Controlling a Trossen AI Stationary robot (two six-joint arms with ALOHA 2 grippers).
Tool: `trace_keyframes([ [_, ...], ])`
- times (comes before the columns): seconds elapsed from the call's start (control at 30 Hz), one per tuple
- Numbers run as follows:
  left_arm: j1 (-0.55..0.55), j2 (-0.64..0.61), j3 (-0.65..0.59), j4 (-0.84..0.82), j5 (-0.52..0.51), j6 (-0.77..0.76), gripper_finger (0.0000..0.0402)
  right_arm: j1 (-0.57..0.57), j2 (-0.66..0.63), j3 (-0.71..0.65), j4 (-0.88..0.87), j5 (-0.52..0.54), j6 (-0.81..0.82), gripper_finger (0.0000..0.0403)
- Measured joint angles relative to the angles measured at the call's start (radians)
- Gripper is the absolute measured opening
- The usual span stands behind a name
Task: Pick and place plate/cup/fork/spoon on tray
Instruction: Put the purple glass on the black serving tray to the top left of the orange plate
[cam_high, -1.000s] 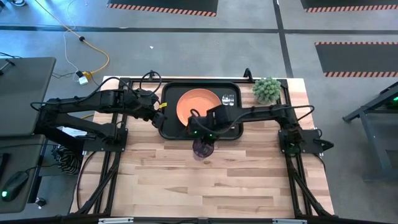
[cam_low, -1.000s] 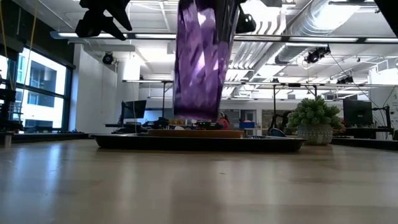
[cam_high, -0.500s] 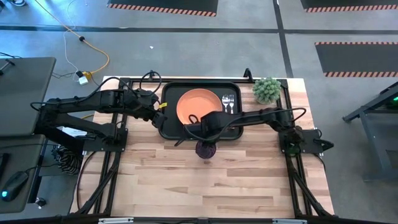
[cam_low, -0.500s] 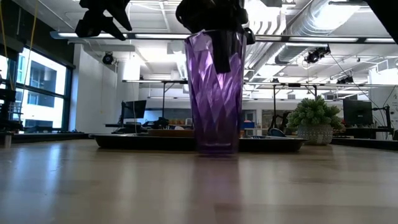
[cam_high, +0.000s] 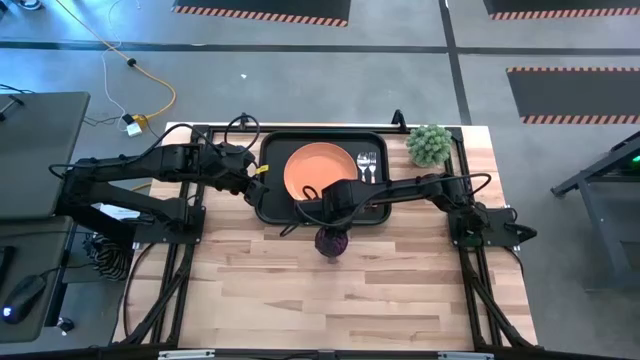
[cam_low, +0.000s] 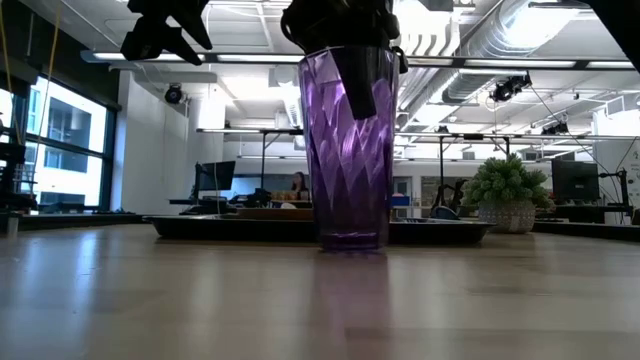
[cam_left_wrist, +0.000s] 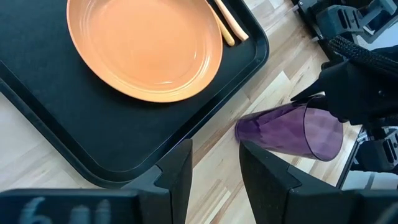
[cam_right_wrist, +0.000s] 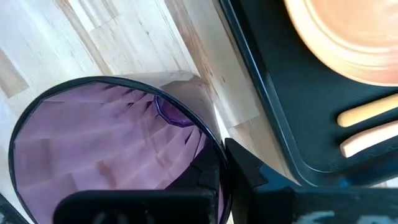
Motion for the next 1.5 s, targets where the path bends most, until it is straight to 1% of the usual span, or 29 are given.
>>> trace_keyframes([
  [0.63,0.0,0.0,0.0,0.0,0.0,0.001,0.0122,0.0,0.0,0.0,0.0,0.007,0.002,0.0],
  [0.87,0.0,0.0,0.0,0.0,0.0,0.001,0.0122,0.0,0.0,0.0,-0.001,-0.009,0.015,0.0],
  [1.0,0.0,0.0,0.0,0.0,0.0,0.001,0.0122,-0.008,0.0,0.0,-0.007,-0.046,0.018,0.0],
  [1.5,0.0,0.0,0.0,0.0,0.0,0.001,0.0122,-0.01,0.0,0.0,-0.006,-0.038,0.029,0.0001],
])
